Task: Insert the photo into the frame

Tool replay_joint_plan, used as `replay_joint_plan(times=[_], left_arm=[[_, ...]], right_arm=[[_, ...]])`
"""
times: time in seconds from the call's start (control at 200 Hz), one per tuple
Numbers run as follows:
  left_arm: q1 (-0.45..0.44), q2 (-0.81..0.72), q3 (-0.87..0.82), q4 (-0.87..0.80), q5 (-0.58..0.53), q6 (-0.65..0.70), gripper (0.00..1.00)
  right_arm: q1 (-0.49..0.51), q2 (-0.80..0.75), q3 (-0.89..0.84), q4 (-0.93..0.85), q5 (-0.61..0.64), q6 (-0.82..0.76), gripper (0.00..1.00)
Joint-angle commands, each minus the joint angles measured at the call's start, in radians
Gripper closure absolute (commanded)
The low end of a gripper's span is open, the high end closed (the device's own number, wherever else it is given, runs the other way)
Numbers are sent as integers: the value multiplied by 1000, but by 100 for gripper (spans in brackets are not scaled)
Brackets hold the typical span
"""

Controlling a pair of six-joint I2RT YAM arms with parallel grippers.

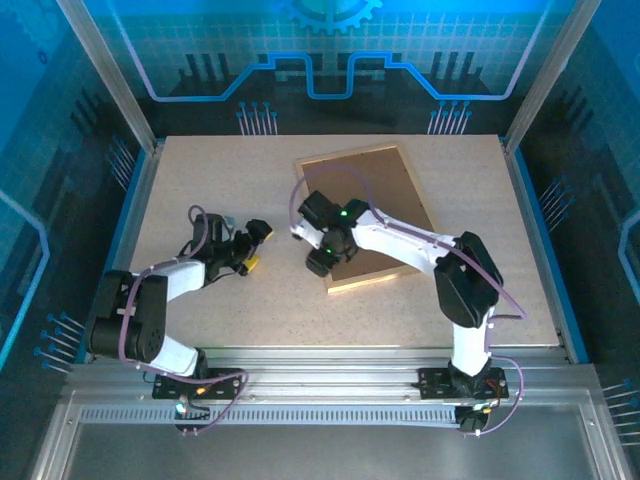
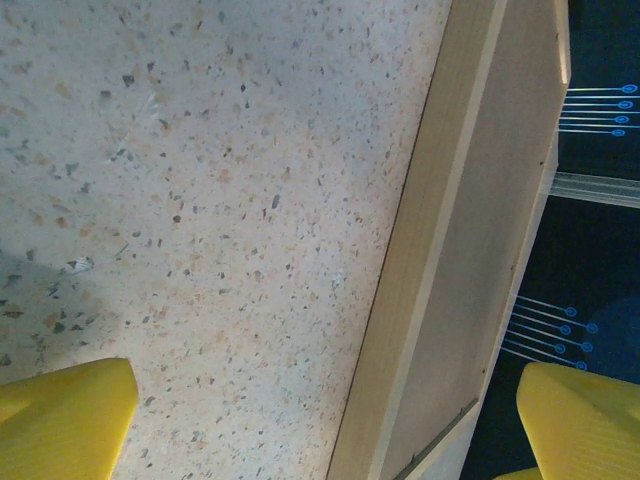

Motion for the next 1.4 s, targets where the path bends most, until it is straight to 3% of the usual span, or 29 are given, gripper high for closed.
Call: replay_joint_plan(times=[0.0,0.21,0.53,0.825,1.106,1.311,1.396], left_arm=[[-5,27,28,36,26,-21,1],[-5,48,28,58,51,-22,1],[-10,75,9,131,67,-54,1],[-15,74,-11,152,65,-61,1],[-14,72,-17,165,67,-66,1],[-14,67,-23,165,69,-67,1],[-15,64,-26,165,71,-69,1]], right_arm=[[14,103,82,-116,19,339,42],[-2,219,264,-181,116,451,44],[-42,343,353,-190,197,482,48],[-42,431,421,-182,211,495,54],[-17,495,444,-201,214,506,68],[-6,541,471,-231,208,519,66],[0,546,477,-234,215,516,70]])
